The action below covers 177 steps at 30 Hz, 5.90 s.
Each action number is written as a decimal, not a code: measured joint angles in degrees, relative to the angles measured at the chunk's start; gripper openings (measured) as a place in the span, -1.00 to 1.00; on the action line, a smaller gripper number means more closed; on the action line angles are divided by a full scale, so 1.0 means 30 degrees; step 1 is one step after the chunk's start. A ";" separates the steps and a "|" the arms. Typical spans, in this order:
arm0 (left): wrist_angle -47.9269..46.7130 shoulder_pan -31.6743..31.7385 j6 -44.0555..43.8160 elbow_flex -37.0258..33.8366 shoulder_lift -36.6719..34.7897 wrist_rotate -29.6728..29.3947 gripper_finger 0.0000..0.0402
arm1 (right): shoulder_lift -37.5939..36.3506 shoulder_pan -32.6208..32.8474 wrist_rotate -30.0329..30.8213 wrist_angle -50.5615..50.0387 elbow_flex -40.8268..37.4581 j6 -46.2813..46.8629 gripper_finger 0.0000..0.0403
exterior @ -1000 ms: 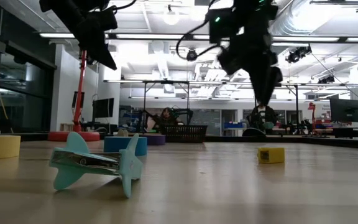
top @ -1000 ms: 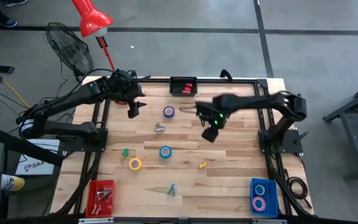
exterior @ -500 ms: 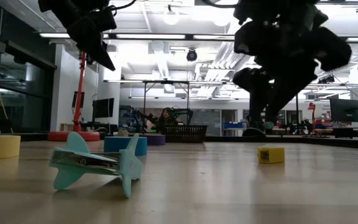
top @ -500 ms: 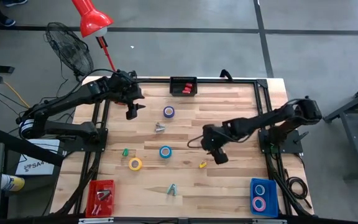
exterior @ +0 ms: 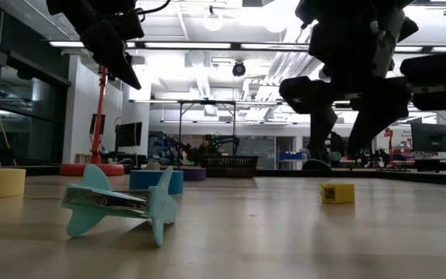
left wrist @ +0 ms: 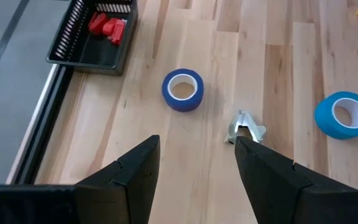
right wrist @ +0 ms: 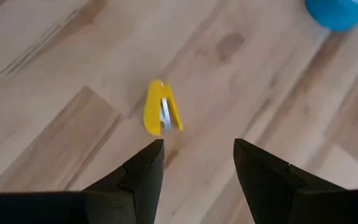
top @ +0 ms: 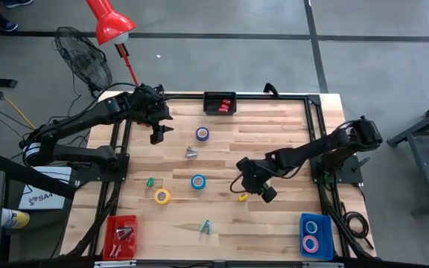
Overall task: Pick and place Stapler, Stapler remover, tape
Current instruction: Put the yellow stapler into the black basket, then put the violet tape into the blue basket
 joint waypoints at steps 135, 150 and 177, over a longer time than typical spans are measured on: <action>0.1200 0.0000 -0.3772 0.0007 0.0000 -0.2057 0.02 | 0.4602 -1.6436 -0.3562 0.7417 0.6523 0.9986 -0.68; 0.1880 0.0000 -0.5579 0.0007 0.0007 -0.2905 0.02 | 0.9361 -1.7036 -0.3644 -0.1524 1.3227 1.0100 -0.59; 0.2775 0.0000 -0.4430 0.0007 0.0700 -0.2247 0.02 | 0.7329 -1.7372 -0.3062 -0.4127 1.3318 0.8325 -0.29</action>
